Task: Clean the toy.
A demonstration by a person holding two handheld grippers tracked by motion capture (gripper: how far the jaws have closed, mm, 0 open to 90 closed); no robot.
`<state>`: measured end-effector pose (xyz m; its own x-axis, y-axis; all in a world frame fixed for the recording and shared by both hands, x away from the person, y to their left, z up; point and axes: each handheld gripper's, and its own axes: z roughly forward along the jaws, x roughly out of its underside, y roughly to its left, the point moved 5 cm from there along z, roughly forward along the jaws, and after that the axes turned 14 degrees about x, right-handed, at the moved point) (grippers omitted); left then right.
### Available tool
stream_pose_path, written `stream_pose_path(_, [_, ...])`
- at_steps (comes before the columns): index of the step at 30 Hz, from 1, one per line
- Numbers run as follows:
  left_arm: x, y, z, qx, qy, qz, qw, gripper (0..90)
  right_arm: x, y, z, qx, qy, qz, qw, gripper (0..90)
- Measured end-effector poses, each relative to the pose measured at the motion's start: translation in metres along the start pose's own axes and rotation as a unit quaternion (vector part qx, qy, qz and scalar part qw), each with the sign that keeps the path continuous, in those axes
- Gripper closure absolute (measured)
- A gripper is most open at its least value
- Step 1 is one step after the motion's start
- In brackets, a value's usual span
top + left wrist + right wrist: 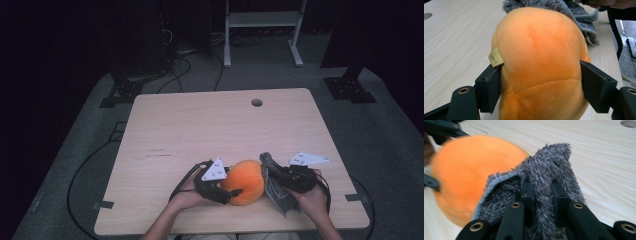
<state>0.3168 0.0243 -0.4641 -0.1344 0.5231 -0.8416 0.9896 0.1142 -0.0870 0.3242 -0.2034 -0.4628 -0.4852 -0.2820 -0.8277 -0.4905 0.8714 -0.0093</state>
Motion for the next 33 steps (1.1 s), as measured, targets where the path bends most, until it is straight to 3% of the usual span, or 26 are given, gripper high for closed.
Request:
stream_pose_path(2, [0.002,-0.001,-0.001,0.004,0.005,0.004,1.0,25.1,0.001,0.0,0.0,0.0,0.002,0.002,1.0,74.8])
stream_pose_path(3, [0.002,-0.001,-0.003,0.005,0.008,0.008,0.9999,25.1,-0.001,0.0,-0.002,-0.013,-0.007,0.013,0.9998,75.0])
stream_pose_path(7, [0.006,-0.001,-0.007,0.013,0.014,0.012,0.9997,25.1,-0.005,0.007,-0.009,-0.041,-0.034,0.01,0.9985,74.9])
stream_pose_path(13, [0.004,-0.003,-0.004,0.01,0.011,0.012,0.9998,24.8,0.001,0.001,0.0,-0.044,-0.007,0.033,0.9985,75.0])
stream_pose_path(15, [0.003,-0.005,-0.002,0.008,0.011,0.021,0.9997,24.7,-0.002,0.0,-0.005,-0.04,-0.019,0.033,0.9985,75.0])
stream_pose_path(19, [-0.001,-0.011,0.004,0.006,0.008,0.038,0.9992,24.0,-0.017,0.011,-0.021,-0.075,-0.07,0.036,0.9941,75.0])
stream_pose_path(21, [-0.004,-0.014,0.008,0.005,0.008,0.045,0.9989,22.2,-0.018,0.017,-0.02,-0.078,-0.064,0.021,0.9947,75.0])
stream_pose_path(23, [-0.008,-0.012,0.008,0.004,0.002,0.029,0.9996,15.5,-0.013,0.019,-0.015,-0.061,-0.052,0.0,0.9968,75.0])
stream_pose_path(25, [-0.008,-0.006,0.007,0.002,-0.001,-0.013,0.9999,9.0,-0.013,0.016,-0.015,-0.063,-0.05,0.008,0.9968,75.0])
stream_pose_path(27, [-0.006,-0.002,0.011,0.013,0.002,-0.058,0.9982,6.9,-0.011,0.014,-0.015,-0.059,-0.048,0.009,0.9971,75.0])
stream_pose_path(28, [-0.006,-0.003,0.012,0.019,0.002,-0.055,0.9983,8.5,-0.01,0.013,-0.015,-0.061,-0.046,0.014,0.997,75.0])
stream_pose_path(29, [-0.007,-0.005,0.013,0.012,0.0,-0.038,0.9992,13.3,-0.01,0.013,-0.016,-0.062,-0.046,0.017,0.9969,75.0])
stream_pose_path(31, [-0.014,-0.009,0.01,-0.016,-0.009,-0.002,0.9998,25.1,-0.012,0.011,-0.019,-0.047,-0.051,0.011,0.9975,75.2])
stream_pose_path(33, [-0.021,-0.013,0.009,-0.056,-0.012,0.056,0.9968,29.4,-0.018,0.01,-0.028,-0.022,-0.075,-0.007,0.9969,75.3])
